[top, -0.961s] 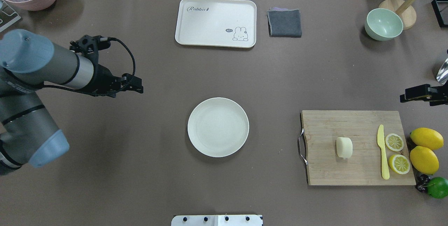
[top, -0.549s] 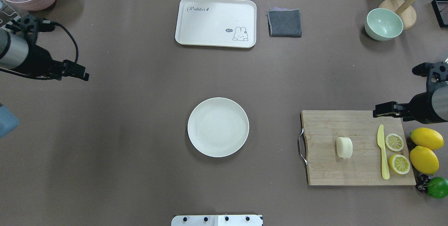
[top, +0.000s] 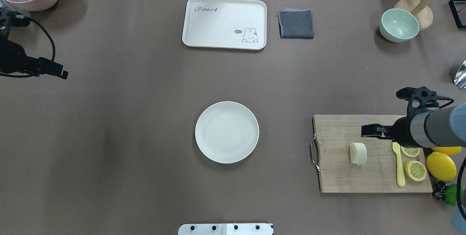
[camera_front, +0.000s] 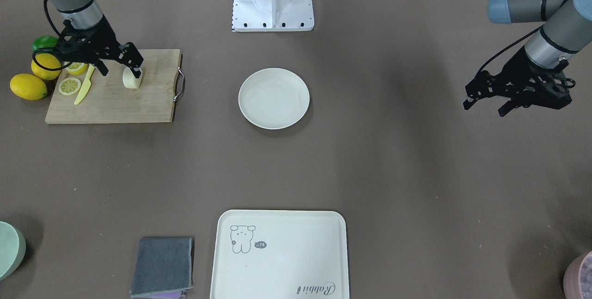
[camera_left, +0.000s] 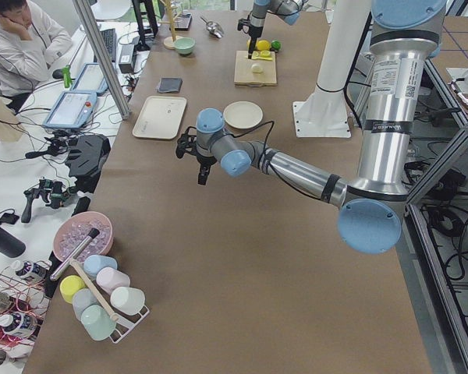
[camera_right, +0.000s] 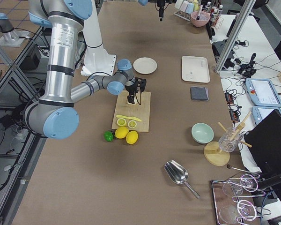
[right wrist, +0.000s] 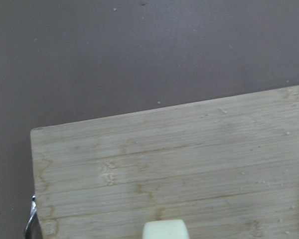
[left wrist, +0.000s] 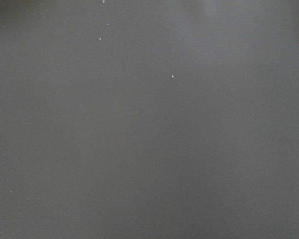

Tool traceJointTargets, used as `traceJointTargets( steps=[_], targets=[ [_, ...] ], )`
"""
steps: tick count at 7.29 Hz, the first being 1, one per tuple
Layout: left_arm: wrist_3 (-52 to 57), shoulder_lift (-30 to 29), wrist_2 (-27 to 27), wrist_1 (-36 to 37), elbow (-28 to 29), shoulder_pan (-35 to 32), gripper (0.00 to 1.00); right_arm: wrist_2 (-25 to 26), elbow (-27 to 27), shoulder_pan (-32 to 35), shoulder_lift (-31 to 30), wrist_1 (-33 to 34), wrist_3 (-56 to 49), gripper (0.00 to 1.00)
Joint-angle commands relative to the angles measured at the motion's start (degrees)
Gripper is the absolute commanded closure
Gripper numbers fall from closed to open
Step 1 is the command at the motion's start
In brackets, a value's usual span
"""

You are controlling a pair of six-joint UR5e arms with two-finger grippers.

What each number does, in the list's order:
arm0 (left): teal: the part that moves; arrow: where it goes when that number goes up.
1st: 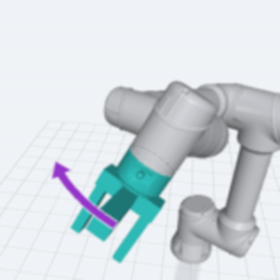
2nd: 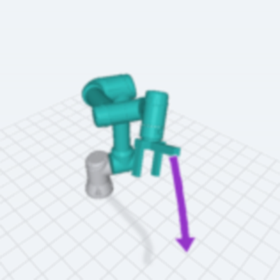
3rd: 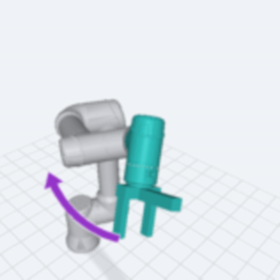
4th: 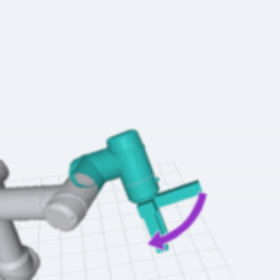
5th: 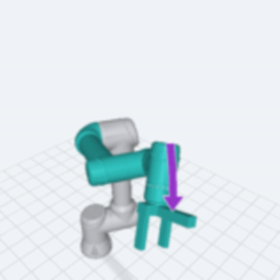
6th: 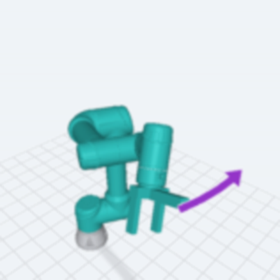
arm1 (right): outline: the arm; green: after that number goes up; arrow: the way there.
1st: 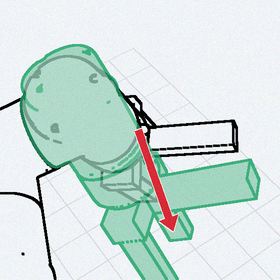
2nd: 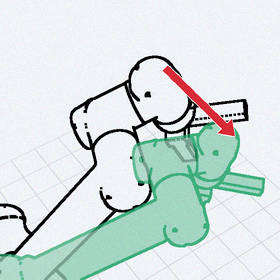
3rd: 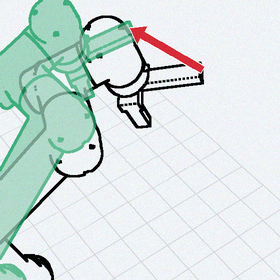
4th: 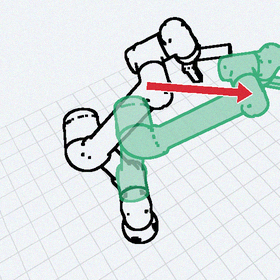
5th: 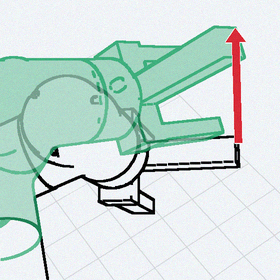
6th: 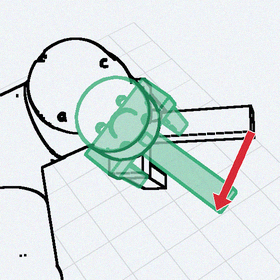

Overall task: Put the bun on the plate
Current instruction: 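Lower the right gripper over the cream bun and grasp it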

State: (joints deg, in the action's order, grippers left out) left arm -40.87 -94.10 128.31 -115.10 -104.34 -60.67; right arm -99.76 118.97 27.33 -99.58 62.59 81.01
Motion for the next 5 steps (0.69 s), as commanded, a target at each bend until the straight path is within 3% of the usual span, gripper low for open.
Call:
traceJointTargets(
  steps=[1, 3, 4, 5],
  targets=[
    [0.09, 0.06, 0.01, -0.04, 0.01, -0.06, 0.02, 2.47, -1.55, -2.98, 0.62, 0.25, 0.30, 0.18],
    [0.09, 0.06, -0.08, -0.04, -0.07, -0.06, 0.02, 2.29, -1.81, -3.69, -0.17, 0.43, -2.24, 0.31],
    [0.09, 0.06, 0.01, -0.13, -0.25, -0.06, 0.02, 2.38, -1.73, -3.69, -0.17, 0.51, -2.26, 0.46],
    [0.09, 0.06, 0.01, -0.13, -0.25, -0.06, 0.02, 2.47, -1.90, -3.78, -0.09, 0.86, -2.26, 0.68]
  ],
)
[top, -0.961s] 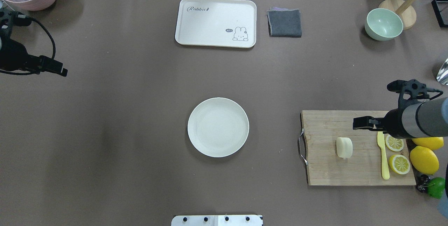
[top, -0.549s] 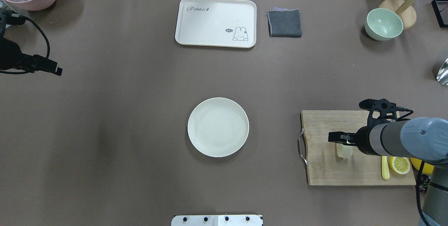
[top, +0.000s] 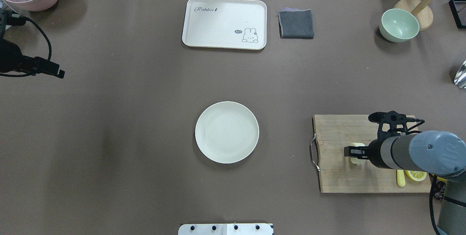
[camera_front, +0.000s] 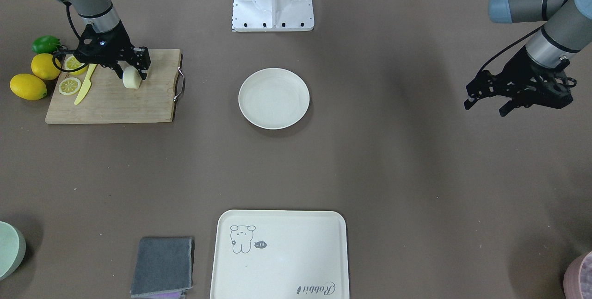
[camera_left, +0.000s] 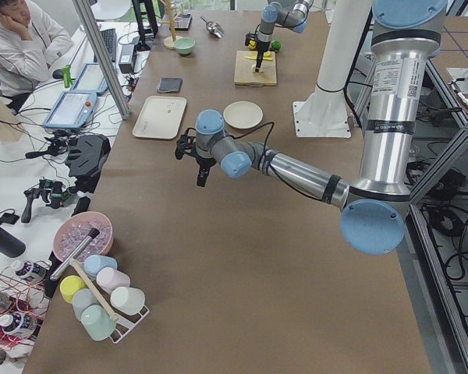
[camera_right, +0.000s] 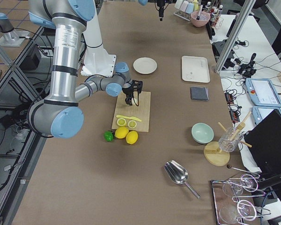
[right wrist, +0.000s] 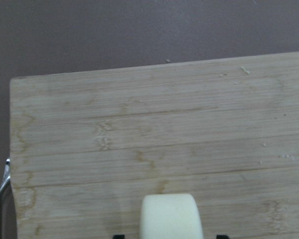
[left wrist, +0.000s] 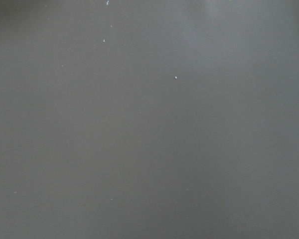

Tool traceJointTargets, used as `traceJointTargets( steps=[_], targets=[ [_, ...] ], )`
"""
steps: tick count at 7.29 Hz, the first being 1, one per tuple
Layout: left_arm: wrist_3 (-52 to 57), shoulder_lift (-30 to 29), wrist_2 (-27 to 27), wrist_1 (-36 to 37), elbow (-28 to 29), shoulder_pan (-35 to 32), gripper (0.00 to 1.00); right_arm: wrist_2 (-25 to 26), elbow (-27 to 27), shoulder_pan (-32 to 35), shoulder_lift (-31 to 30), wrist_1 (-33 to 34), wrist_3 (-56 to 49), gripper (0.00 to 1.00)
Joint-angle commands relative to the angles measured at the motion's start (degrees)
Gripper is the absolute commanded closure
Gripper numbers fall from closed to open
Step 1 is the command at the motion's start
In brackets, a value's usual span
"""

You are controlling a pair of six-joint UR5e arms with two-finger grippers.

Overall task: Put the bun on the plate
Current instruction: 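Lower the right gripper over the cream bun and grasp it, then carry the bun with the right gripper over the white plate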

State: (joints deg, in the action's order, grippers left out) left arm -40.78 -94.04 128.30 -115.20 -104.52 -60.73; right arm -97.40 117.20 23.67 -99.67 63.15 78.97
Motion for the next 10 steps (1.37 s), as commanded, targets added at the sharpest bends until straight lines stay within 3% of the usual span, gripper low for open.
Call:
traceJointTargets(
  steps=[1, 3, 4, 6, 8, 9, 10],
  targets=[
    [0.00, 0.00, 0.02, -0.02, 0.11, 0.00, 0.02, 0.11, 0.05, -0.03, 0.09, 0.31, -0.22, 0.83],
    [0.00, 0.00, 0.11, 0.06, 0.29, 0.00, 0.02, -0.33, 0.40, 0.50, 2.27, 2.92, -0.22, 0.91],
    [0.00, 0.00, 0.20, 0.06, 0.20, 0.00, 0.02, -0.42, 0.58, 2.24, 7.33, 8.43, -0.22, 0.92],
    [0.00, 0.00, 0.20, 0.24, 0.20, 0.00, 0.02, -0.07, -0.47, 1.91, 25.04, 26.84, 0.91, 0.91],
    [1.57, 2.09, 0.20, 0.33, 2.21, -2.44, 0.02, 0.46, -5.89, 0.42, 37.21, 31.06, 6.08, 0.90],
    [9.85, 3.24, 0.28, 0.94, 5.61, -6.55, 0.02, 2.55, -8.71, -0.37, 41.70, 31.16, 7.23, 0.90],
    [18.81, 3.08, 1.85, 5.99, 8.17, -11.29, 0.02, 3.61, -12.74, -0.90, 46.88, 32.03, 8.29, 0.90]
  ],
)
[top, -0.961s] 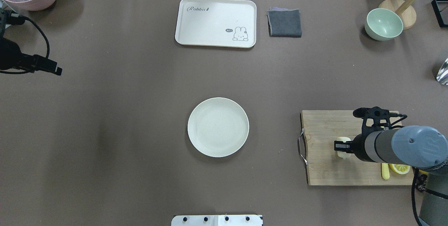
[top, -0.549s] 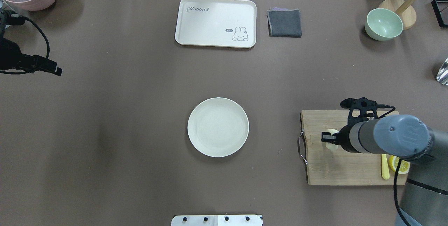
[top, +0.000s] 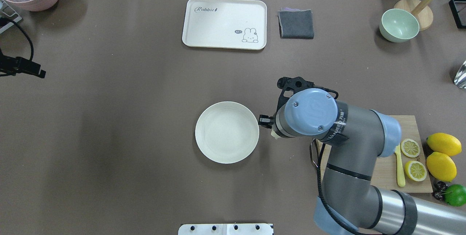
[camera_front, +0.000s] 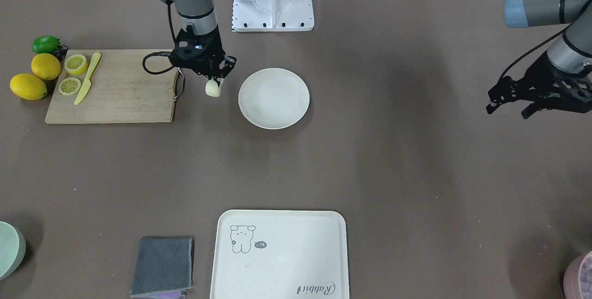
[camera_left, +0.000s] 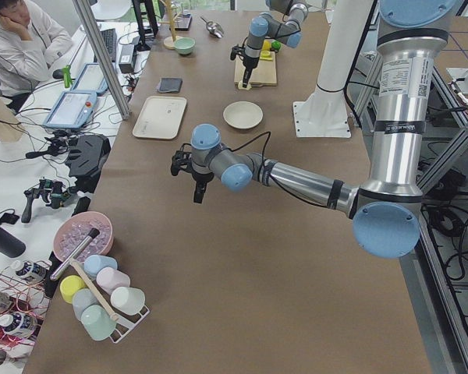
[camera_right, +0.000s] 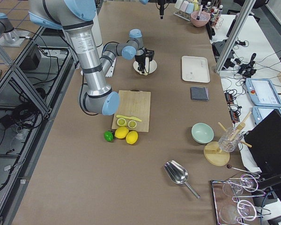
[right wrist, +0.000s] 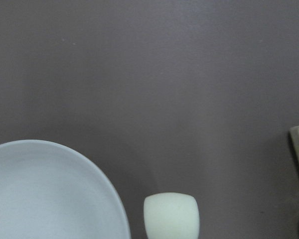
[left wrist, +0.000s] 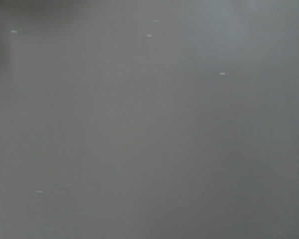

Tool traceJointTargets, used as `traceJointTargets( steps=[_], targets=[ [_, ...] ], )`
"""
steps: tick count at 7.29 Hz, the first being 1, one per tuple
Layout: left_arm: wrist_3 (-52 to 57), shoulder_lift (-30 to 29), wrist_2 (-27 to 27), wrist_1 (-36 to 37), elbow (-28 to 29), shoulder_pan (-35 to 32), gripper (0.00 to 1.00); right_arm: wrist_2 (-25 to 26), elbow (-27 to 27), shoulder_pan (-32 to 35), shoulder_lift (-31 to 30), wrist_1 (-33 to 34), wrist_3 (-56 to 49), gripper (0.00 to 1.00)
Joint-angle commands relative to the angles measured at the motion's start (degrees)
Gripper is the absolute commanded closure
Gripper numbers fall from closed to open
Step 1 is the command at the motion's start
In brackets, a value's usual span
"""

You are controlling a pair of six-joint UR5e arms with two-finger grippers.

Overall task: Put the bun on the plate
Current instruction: 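Carry the bun with the right gripper over the white plate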

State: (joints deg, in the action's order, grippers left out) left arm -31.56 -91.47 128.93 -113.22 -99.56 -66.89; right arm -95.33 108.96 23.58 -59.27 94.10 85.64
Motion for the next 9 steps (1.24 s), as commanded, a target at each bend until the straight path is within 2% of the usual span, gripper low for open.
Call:
traceJointTargets(
  steps=[1, 2, 3, 4, 5, 6, 7, 8, 9],
  targets=[
    [19.77, 0.06, 1.93, 10.41, 3.84, -10.58, 0.02, 2.16, -8.11, -1.51, 11.67, 3.53, 3.11, 0.90],
    [26.05, -0.72, 2.02, 15.61, 3.68, -14.72, 0.02, 3.13, -9.54, -2.82, 12.94, 3.64, 4.08, 0.90],
    [27.07, -0.82, 2.03, 16.80, 3.67, -15.63, 0.02, 3.83, -9.90, -3.71, 12.86, 3.46, 4.09, 0.89],
    [27.08, -0.82, 2.03, 16.81, 3.59, -15.64, 0.02, 4.36, -10.95, -4.24, 12.86, 3.20, 4.18, 0.83],
    [26.99, -0.73, 2.03, 16.63, 3.59, -15.73, 0.02, 4.97, -11.74, -5.03, 12.95, 2.94, 4.70, 0.69],
    [27.07, -0.64, 2.03, 16.54, 3.76, -15.73, 0.02, 5.50, -12.97, -5.47, 13.21, 2.85, 5.58, 0.35],
    [27.08, -0.47, 2.03, 16.46, 3.67, -15.73, 0.02, 5.60, -14.63, -5.91, 14.00, 2.85, 6.54, 0.10],
    [27.08, -0.21, 2.11, 16.37, 3.67, -15.73, 0.02, 5.60, -15.09, -6.00, 14.79, 2.15, 6.21, 0.01],
    [27.08, -0.12, 2.11, 16.28, 3.76, -15.73, 0.02, 5.60, -15.09, -6.09, 14.88, 1.27, 6.29, 0.01]
  ],
)
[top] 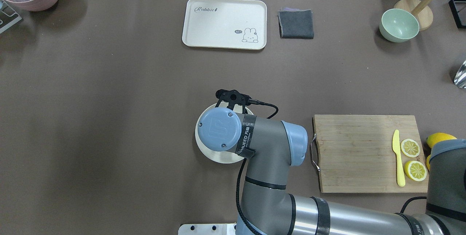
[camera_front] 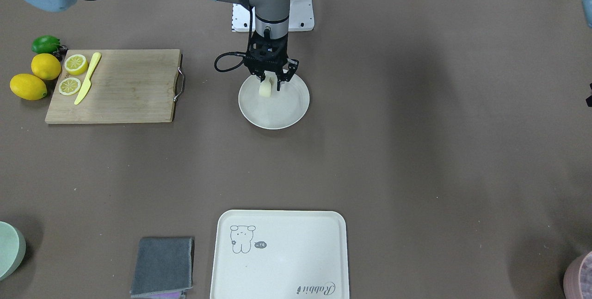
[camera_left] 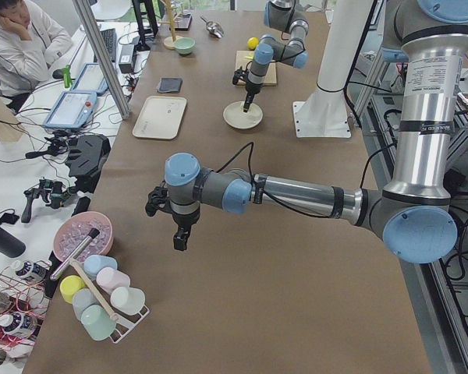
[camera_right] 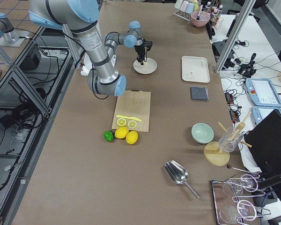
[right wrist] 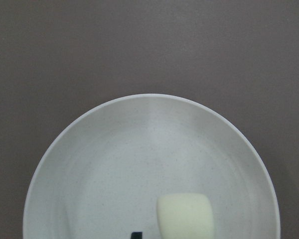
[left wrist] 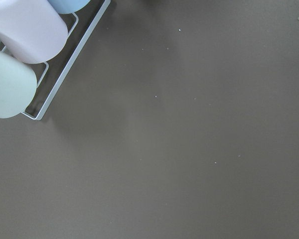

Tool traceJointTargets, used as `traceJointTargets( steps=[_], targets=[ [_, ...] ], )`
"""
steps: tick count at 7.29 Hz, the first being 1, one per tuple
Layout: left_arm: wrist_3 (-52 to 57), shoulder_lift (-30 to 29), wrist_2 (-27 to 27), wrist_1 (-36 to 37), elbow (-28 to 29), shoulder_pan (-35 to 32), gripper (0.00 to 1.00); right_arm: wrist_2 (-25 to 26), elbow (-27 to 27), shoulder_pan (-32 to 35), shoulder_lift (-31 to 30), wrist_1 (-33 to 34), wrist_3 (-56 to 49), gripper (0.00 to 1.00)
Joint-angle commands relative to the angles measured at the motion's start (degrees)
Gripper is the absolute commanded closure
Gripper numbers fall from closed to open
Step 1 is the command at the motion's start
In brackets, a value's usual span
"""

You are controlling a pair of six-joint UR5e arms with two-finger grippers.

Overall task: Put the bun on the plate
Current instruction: 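Carry the bun with the right gripper over the white plate, then lower the bun onto the plate and open the right gripper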

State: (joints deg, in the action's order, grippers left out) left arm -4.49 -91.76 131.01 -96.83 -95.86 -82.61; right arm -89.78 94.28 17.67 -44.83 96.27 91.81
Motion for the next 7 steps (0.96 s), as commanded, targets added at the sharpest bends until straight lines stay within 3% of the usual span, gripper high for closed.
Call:
traceJointTargets(
  steps=[1, 4, 7],
  targets=[
    [0.01, 0.18, -0.06, -0.11, 0.15, -0.01, 0.02, 0.05, -0.42, -0.10, 0.79, -0.91, 0.03, 0.01],
    [0.01, 0.18, 0.03, -0.02, 0.15, -0.01, 0.02, -0.65, 0.63, 1.47, 0.88, -0.91, -0.67, 0.01],
    [-0.08, 3.78, -0.06, 1.38, 0.76, -1.15, 0.02, -10.99, 3.43, 12.60, -2.18, -0.38, -7.06, 0.01]
  ],
)
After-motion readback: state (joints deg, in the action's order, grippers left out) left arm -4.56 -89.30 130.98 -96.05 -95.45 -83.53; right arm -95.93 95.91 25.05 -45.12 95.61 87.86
